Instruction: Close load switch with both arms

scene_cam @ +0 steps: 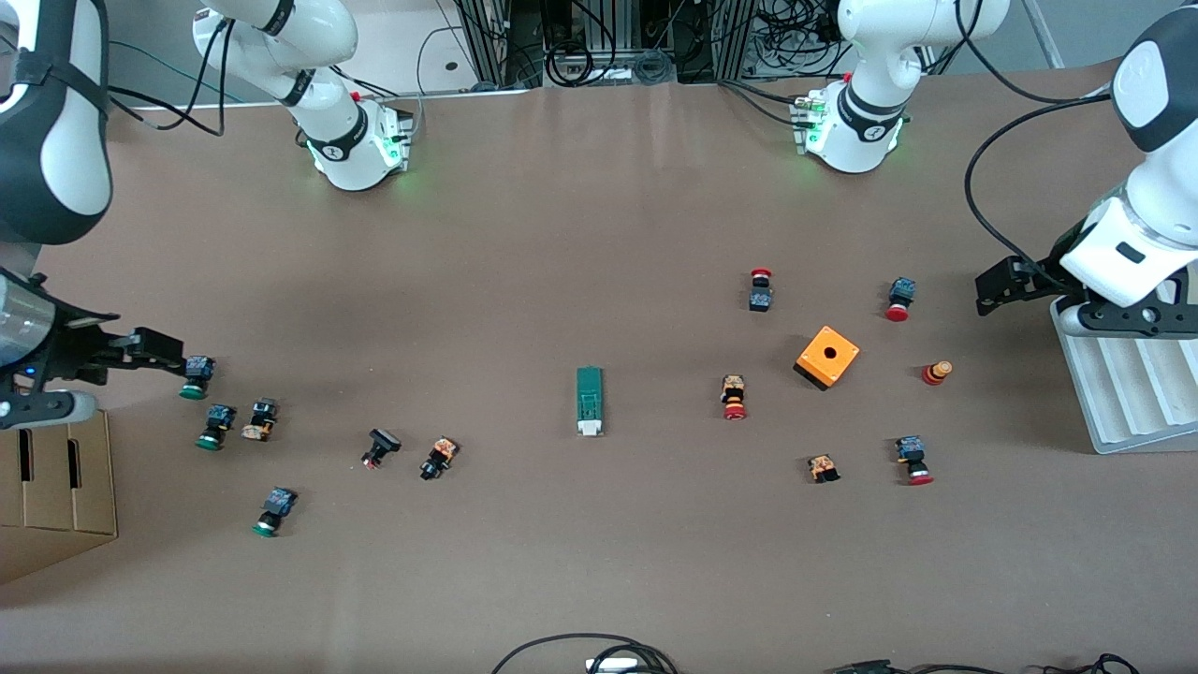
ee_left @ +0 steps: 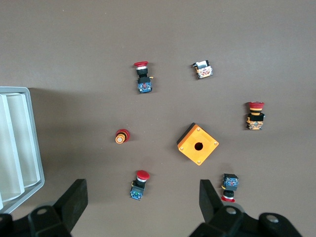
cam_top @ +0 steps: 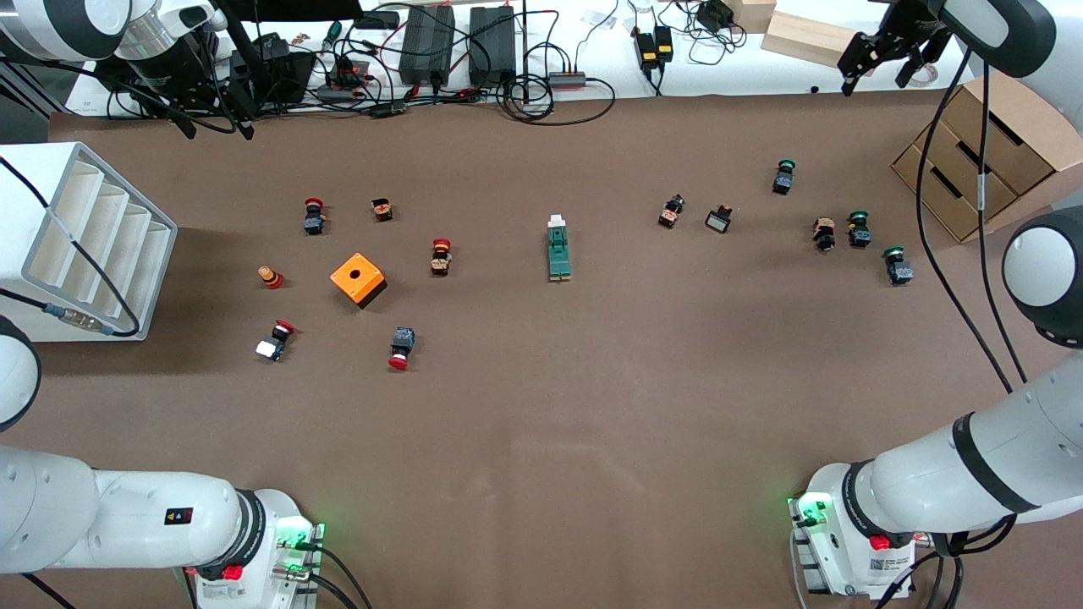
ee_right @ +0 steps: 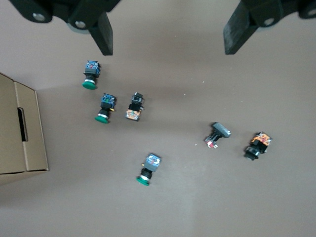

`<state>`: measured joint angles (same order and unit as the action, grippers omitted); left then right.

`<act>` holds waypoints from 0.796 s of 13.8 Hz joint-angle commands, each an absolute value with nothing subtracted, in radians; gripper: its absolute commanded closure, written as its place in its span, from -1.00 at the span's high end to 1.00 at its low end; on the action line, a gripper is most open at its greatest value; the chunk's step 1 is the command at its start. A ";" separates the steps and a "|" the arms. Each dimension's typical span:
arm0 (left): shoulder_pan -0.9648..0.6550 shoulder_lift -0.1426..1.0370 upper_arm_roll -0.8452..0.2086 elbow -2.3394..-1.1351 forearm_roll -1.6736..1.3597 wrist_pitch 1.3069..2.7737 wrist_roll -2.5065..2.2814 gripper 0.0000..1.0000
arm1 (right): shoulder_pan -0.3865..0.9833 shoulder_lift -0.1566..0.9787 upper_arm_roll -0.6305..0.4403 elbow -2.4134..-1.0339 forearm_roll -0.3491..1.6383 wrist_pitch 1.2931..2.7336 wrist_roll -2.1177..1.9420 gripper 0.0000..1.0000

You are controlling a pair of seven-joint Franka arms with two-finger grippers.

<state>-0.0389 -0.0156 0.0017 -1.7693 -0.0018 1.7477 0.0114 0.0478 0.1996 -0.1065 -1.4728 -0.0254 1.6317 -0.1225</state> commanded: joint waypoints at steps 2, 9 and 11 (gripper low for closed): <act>-0.055 -0.006 0.015 -1.760 -0.011 1.740 -0.003 1.00 | -0.045 0.198 -0.008 -1.509 -0.038 1.658 -0.106 1.00; -0.057 -0.003 0.011 -1.749 -0.009 1.740 -0.020 1.00 | -0.104 0.196 0.052 -1.505 -0.035 1.647 -0.032 1.00; -0.057 -0.002 0.006 -1.746 -0.009 1.738 -0.020 1.00 | -0.100 0.196 0.051 -1.505 -0.037 1.647 -0.043 1.00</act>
